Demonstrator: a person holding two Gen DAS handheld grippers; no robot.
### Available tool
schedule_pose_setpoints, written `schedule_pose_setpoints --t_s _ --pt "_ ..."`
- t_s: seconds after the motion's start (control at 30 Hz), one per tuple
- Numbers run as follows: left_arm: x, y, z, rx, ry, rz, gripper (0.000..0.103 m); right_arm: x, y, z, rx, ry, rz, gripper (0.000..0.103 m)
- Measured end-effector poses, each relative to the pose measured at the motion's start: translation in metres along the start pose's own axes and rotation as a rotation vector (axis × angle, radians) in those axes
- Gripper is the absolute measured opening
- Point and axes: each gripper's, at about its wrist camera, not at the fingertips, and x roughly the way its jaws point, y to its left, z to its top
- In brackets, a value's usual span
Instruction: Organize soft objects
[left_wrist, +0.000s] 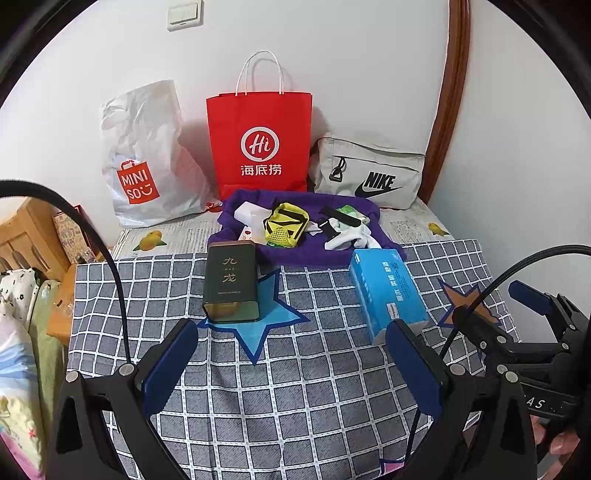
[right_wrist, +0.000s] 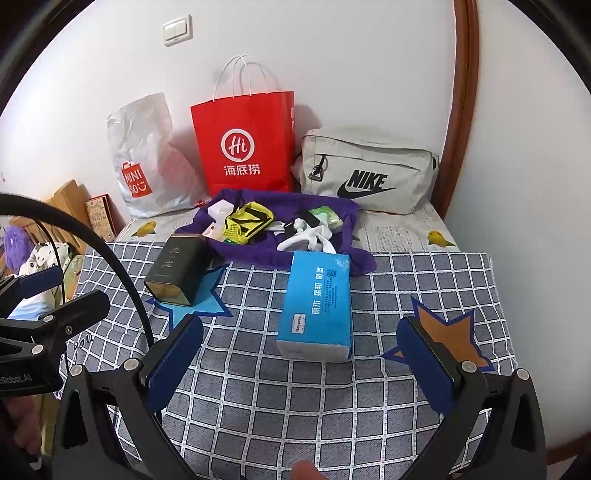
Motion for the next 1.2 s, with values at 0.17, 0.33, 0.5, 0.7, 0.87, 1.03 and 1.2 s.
schedule_pose_setpoints --t_s 0.17,0.33,0.5,0.7,0.87,1.03,1.2 --pt "-0.0001 -0.0005 -0.0003 0.000 0.001 0.001 0.102 0.0004 -0.0001 0.0006 0.001 -0.002 0.000 0.103" --pt "0.0002 -0.0008 -0.0003 -0.001 0.001 0.003 0.102 0.0004 0.0000 0.0005 -0.002 -0.004 0.001 0.103" --pt "-0.0003 -0.0011 -0.0004 0.000 0.001 0.004 0.102 -0.0002 0.0006 0.0005 -0.002 -0.004 0.002 0.103" --pt "0.0001 -0.0011 -0.0006 0.000 0.002 0.004 0.102 -0.0001 0.0009 0.0002 -0.002 -0.002 0.001 0.103" --pt "-0.0007 -0.0005 0.0000 0.002 0.001 0.005 0.102 -0.0008 0.0024 -0.0002 -0.003 -0.002 0.000 0.103" --pt "-0.0004 0.0001 0.0001 0.004 0.000 0.005 0.102 -0.0010 0.0030 -0.0002 -0.001 -0.002 -0.001 0.103" --pt "0.0007 0.0015 0.0000 0.002 0.004 0.007 0.102 0.0000 0.0027 -0.0002 -0.005 -0.001 0.000 0.103"
